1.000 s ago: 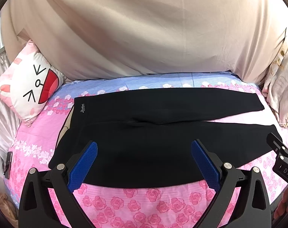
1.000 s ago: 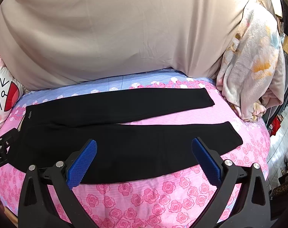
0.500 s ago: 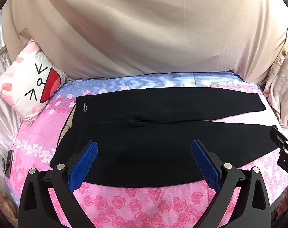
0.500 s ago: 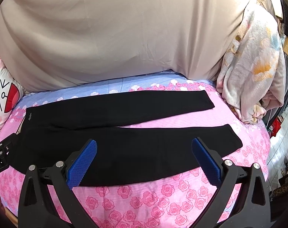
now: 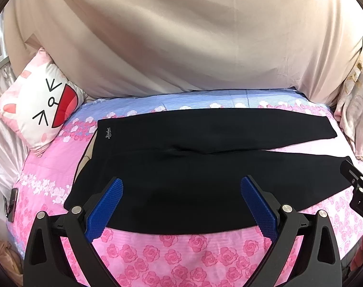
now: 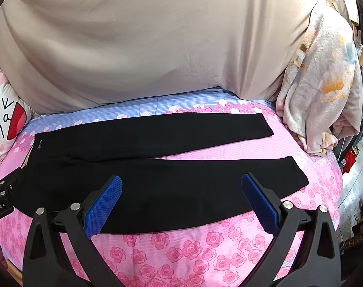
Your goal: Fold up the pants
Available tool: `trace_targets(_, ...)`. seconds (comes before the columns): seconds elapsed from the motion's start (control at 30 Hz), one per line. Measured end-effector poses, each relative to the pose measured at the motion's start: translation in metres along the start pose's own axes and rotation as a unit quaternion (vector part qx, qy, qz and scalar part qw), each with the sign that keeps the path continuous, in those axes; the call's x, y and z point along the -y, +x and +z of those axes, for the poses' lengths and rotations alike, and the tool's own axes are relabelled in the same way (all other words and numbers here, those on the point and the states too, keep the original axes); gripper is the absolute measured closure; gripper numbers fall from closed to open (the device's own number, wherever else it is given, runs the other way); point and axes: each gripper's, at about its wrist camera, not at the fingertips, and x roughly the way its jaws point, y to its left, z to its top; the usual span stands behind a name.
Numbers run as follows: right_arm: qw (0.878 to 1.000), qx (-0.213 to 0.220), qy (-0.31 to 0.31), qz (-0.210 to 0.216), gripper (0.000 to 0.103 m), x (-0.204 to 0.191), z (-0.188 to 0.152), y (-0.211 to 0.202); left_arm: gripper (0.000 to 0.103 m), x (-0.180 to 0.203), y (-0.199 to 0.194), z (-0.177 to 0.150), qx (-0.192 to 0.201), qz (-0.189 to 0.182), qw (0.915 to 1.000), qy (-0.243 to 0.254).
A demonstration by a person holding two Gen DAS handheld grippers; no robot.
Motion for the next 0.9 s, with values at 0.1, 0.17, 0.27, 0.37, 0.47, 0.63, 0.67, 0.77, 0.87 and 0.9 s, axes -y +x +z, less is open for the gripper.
trace_targets(0.1, 1.0, 0.0, 0.0, 0.0, 0.005, 0.0, 0.0, 0.0, 0.006, -0.001, 0.0, -0.001, 0.0, -0.001, 1.0, 0.0)
trace_targets(0.17, 1.0, 0.0, -0.003, 0.001, 0.005, -0.001, -0.001, 0.0, 0.006, -0.002, 0.0, -0.001, 0.001, -0.001, 1.0, -0.001)
trace_targets(0.27, 1.0, 0.0, -0.006, 0.001, 0.005, -0.005, -0.003, 0.0, 0.006, -0.003, 0.0, -0.001, 0.001, -0.002, 1.0, -0.001)
trace_targets(0.37, 1.0, 0.0, -0.007, 0.003, 0.005, -0.007, -0.003, 0.0, 0.006, -0.003, 0.0, -0.002, 0.0, 0.0, 1.0, -0.002)
trace_targets(0.47, 1.0, -0.001, -0.008, 0.003, 0.005, -0.007, -0.003, 0.0, 0.006, -0.003, 0.0, -0.002, 0.0, 0.001, 1.0, -0.003)
trace_targets(0.63, 1.0, -0.002, -0.01, 0.003, 0.005, -0.01, -0.003, 0.001, 0.006, -0.004, 0.0, -0.003, -0.001, 0.001, 1.0, -0.004)
trace_targets(0.67, 1.0, -0.002, -0.01, 0.003, 0.005, -0.011, -0.002, 0.001, 0.006, -0.004, 0.0, -0.003, -0.001, 0.002, 1.0, -0.004)
trace_targets(0.77, 1.0, -0.003, -0.012, 0.004, 0.005, -0.011, -0.001, 0.002, 0.006, -0.006, 0.0, -0.003, -0.001, 0.001, 1.0, -0.003)
trace_targets(0.87, 1.0, -0.004, -0.011, 0.005, 0.005, -0.012, -0.001, 0.003, 0.006, -0.007, 0.001, -0.002, -0.002, 0.0, 1.0, -0.004)
trace_targets(0.9, 1.0, -0.004, -0.012, 0.005, 0.005, -0.012, 0.0, 0.003, 0.006, -0.007, 0.001, -0.002, -0.001, 0.0, 1.0, -0.004)
